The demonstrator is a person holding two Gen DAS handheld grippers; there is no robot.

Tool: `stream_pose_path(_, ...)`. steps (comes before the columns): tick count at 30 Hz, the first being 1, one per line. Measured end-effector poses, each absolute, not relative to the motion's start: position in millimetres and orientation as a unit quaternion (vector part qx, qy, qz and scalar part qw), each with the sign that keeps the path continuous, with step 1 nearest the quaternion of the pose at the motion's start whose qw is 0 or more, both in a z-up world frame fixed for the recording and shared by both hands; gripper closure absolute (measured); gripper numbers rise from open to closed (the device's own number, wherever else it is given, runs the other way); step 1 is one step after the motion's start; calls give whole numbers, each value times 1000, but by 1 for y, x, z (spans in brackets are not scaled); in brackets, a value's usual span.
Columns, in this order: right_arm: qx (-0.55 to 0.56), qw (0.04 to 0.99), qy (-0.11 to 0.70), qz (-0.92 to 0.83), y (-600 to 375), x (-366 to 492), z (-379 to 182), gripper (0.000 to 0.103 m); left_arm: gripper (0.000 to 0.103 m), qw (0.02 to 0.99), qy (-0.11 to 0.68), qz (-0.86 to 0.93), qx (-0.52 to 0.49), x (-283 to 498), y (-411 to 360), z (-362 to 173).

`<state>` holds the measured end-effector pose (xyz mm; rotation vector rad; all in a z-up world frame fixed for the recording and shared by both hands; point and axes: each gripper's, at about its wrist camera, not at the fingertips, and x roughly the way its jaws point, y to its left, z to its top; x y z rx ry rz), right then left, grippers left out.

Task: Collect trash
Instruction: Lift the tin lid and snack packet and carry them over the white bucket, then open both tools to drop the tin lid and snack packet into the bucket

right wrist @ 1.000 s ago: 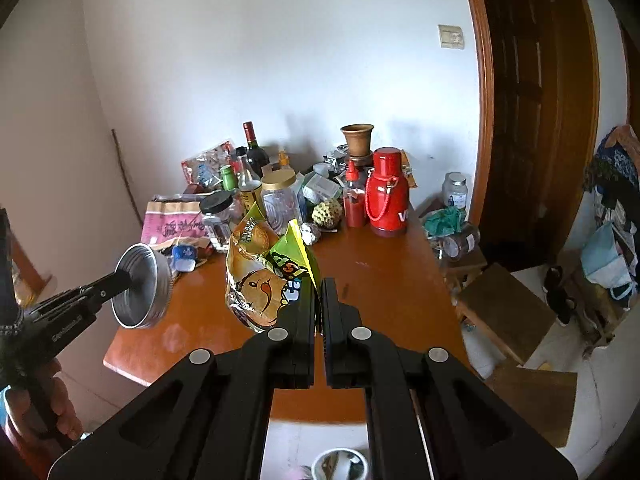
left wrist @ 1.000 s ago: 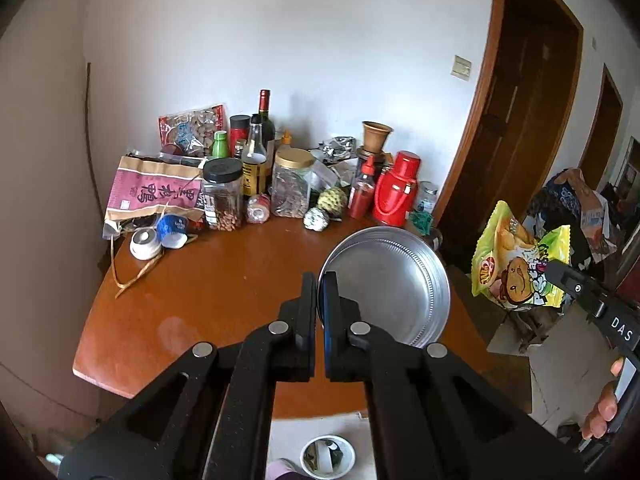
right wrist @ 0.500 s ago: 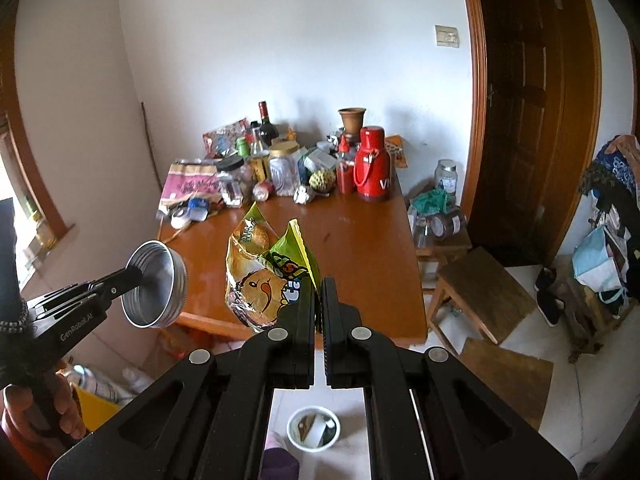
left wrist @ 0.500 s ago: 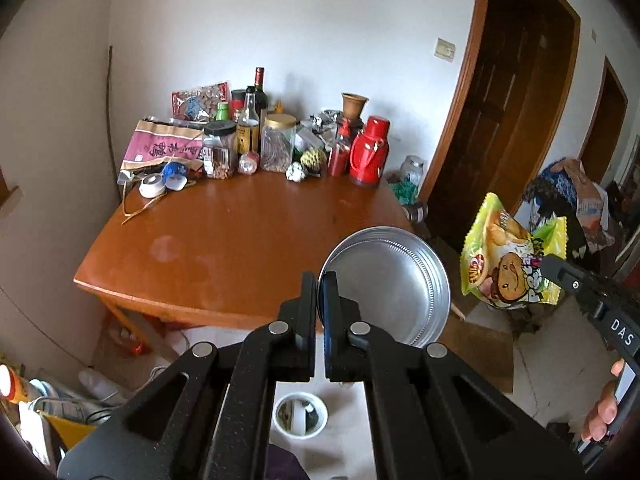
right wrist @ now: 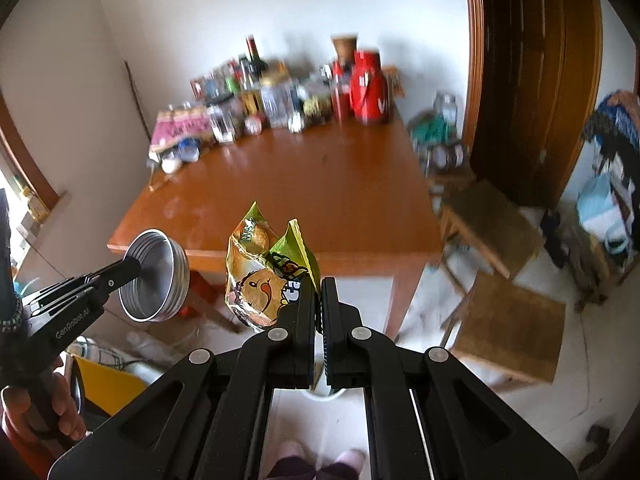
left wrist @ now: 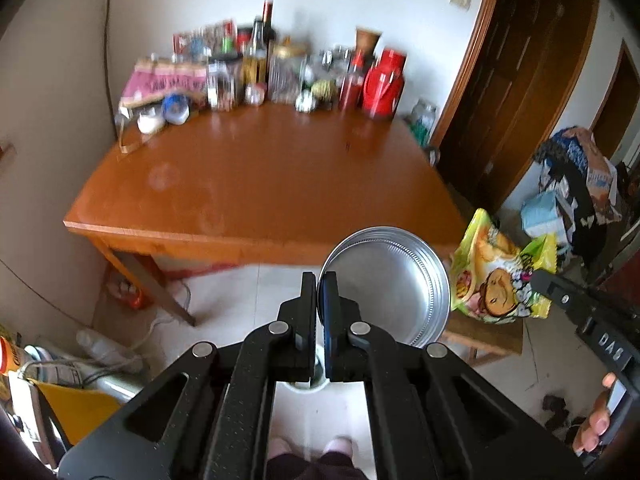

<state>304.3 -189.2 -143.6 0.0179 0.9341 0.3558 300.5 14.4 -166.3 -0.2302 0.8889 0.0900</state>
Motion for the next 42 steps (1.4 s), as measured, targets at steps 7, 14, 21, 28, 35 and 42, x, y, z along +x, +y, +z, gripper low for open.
stream_pose_path(7,8,844,515,151,-168,313,-232,100,102,863,494,26,-98,317,31,-254)
stream_pose_path(14,-3,819,561,121,-159,325,-333,100,102,833,545,23,-91,335,38,-355)
stream_pose_path(21,-15,792,603,98,-162,350,-443,100,102,800,593,28,-93,353,43,-467)
stream_pose_path(28,-50,767,631,104,-145,364,-548,100,102,775,622,46,-100,363,50,-582)
stream_pose_path(35,-21,718,682,140,-134,373,-615,98,102,755,640,57,-132,367,56,-655)
stream_pose_path(42,-1,707,693,140,-146,376,-627,55,102,747,651,46,-128,378,45,-684)
